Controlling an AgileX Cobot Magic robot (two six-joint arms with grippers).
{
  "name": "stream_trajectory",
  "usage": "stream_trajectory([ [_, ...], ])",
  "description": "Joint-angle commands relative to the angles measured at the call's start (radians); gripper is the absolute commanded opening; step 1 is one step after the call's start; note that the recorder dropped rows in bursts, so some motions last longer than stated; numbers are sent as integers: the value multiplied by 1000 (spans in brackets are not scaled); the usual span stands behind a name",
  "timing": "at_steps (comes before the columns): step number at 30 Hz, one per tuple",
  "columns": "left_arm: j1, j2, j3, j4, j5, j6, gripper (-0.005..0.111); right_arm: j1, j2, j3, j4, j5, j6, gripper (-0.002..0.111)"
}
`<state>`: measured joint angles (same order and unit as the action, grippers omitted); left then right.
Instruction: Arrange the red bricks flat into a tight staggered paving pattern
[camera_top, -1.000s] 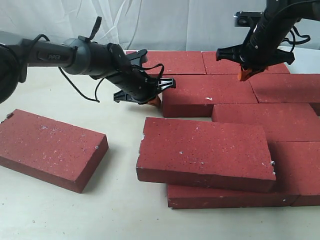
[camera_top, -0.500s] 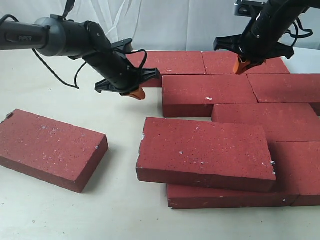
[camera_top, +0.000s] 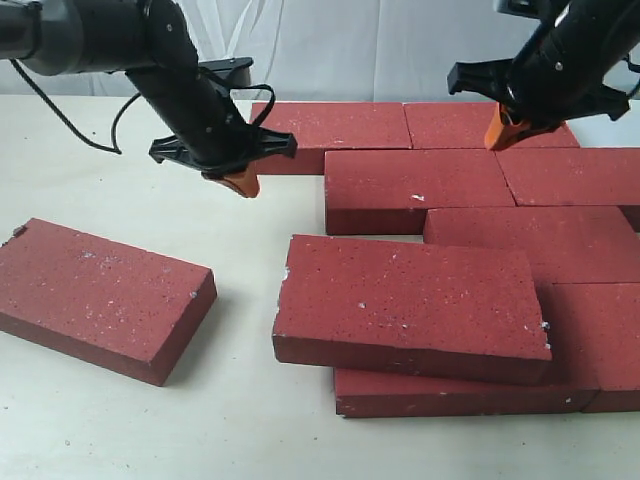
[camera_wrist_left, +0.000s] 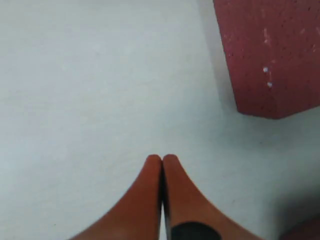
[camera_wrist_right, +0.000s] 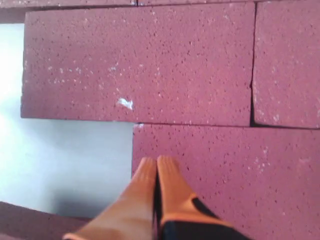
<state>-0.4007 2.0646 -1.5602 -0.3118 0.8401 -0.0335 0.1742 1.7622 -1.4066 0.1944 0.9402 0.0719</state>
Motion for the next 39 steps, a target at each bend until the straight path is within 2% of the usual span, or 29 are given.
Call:
stream_trajectory([
  [1,-2,-73,94,57,-2,-12,0,0,-110,155,-2,-87,-10,-1],
  [9,-2,-127,321,104,-184,-12,0,0,-202,338,-2,-145,-17,-1],
  [13,-2,-127,385,109,-205,-10,0,0,-218,373,-6,-151,-22,-1],
  [24,-2,-147,393,236,-3,-10,0,0,-222,375,-11,-117,-72,-1],
  [29,-2,-150,393,237,78,12,0,0,-222,375,-76,-79,-82,-1],
  [34,-2,-190,393,220,83,12,0,0,-222,375,-134,-40,-82,-1],
  [39,-2,-272,393,160,-10,12,0,0,-222,375,-181,-4,-80,-1],
])
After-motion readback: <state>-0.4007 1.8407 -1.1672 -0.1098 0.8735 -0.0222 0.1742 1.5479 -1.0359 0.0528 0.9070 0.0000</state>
